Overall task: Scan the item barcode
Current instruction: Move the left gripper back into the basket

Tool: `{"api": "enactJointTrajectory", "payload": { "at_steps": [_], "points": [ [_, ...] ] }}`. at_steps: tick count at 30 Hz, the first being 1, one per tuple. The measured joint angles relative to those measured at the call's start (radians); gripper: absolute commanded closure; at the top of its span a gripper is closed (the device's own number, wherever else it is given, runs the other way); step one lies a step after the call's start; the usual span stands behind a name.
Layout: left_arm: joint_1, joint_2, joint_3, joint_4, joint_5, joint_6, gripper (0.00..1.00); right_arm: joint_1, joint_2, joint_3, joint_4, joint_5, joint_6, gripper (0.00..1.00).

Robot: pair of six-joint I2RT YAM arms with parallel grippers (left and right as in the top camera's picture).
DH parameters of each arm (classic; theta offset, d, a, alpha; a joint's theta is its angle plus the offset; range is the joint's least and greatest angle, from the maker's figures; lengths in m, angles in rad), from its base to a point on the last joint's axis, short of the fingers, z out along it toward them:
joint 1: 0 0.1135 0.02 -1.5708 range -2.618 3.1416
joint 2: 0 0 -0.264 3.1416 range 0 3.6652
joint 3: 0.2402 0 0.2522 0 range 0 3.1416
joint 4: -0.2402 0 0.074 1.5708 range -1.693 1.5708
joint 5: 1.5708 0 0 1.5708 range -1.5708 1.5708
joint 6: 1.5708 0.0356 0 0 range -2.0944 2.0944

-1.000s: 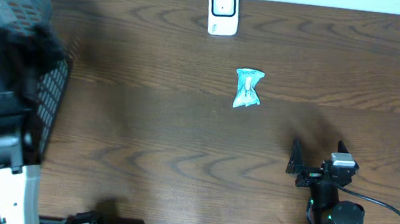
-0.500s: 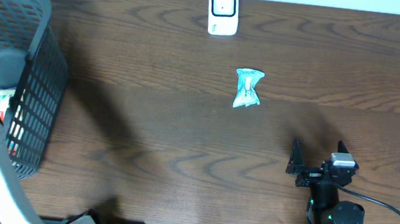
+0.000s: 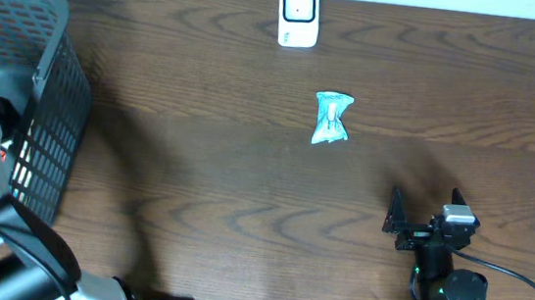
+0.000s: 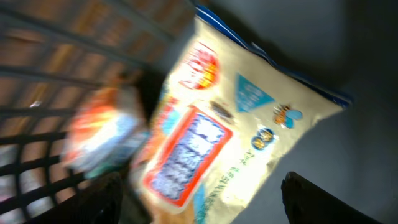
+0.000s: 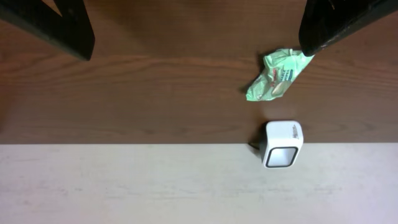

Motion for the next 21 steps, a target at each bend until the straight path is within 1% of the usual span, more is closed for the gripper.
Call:
{"api": "enactJointTrajectory", "payload": {
  "at_steps": [7, 10, 12, 17, 21],
  "points": [
    [-0.005, 0.124, 0.0, -0.008, 0.049, 0.012, 0.18, 0.0, 0.0, 0.0, 0.0, 0.0, 0.0, 0.01],
    [-0.012, 0.15, 0.0, -0.004, 0.059, 0.017, 0.13, 0.0, 0.0, 0.0, 0.0, 0.0, 0.0, 0.01],
    [-0.014, 0.161, 0.0, 0.003, 0.062, 0.031, 0.13, 0.0, 0.0, 0.0, 0.0, 0.0, 0.0, 0.01],
    [-0.014, 0.187, 0.0, 0.024, 0.058, 0.043, 0.12, 0.0, 0.0, 0.0, 0.0, 0.0, 0.0, 0.01],
    [-0.014, 0.216, 0.0, 0.033, 0.013, 0.054, 0.12, 0.0, 0.0, 0.0, 0.0, 0.0, 0.0, 0.01]
  ]
}}
